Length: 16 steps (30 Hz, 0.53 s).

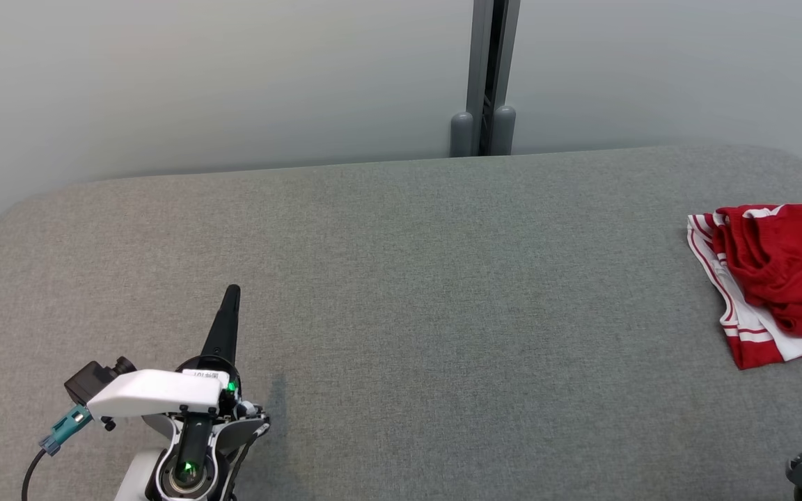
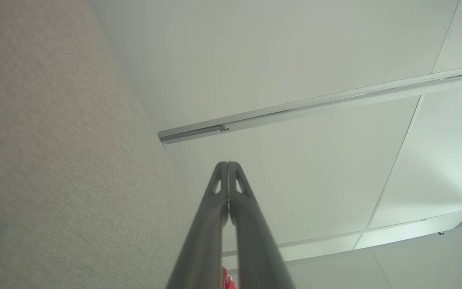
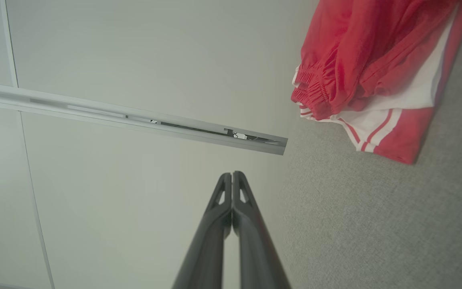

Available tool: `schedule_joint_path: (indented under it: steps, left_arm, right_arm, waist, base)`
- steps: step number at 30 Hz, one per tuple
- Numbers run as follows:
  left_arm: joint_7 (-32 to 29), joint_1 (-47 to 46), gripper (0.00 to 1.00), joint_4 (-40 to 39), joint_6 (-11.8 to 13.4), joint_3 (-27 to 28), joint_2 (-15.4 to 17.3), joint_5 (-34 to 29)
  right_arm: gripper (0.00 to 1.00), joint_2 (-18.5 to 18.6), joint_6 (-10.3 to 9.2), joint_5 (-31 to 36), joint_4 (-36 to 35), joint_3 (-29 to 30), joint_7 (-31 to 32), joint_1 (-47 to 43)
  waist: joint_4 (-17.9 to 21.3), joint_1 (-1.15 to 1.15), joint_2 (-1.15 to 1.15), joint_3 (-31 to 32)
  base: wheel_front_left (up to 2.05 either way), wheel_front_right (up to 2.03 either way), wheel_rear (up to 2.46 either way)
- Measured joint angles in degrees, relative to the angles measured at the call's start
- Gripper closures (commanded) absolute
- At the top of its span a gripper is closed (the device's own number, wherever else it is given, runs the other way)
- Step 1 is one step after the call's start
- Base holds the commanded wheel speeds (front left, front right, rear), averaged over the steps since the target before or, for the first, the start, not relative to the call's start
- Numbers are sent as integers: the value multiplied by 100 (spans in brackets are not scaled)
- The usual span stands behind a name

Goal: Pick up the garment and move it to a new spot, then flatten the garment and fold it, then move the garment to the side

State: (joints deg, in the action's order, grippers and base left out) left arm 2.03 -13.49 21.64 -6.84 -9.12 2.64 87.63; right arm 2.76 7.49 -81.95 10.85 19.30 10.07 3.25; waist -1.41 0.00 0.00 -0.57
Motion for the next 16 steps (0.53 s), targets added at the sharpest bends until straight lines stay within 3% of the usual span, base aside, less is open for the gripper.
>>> schedule_joint_path:
  steps: [16]
  left_arm:
    - [-100, -125, 100, 91, -23, -16, 3, 566]
  right_arm:
    - [100, 0, 0, -710, 11, 156, 216, -10]
  waist:
    - [103, 0, 0, 30]
  base:
    - [0, 0, 0]
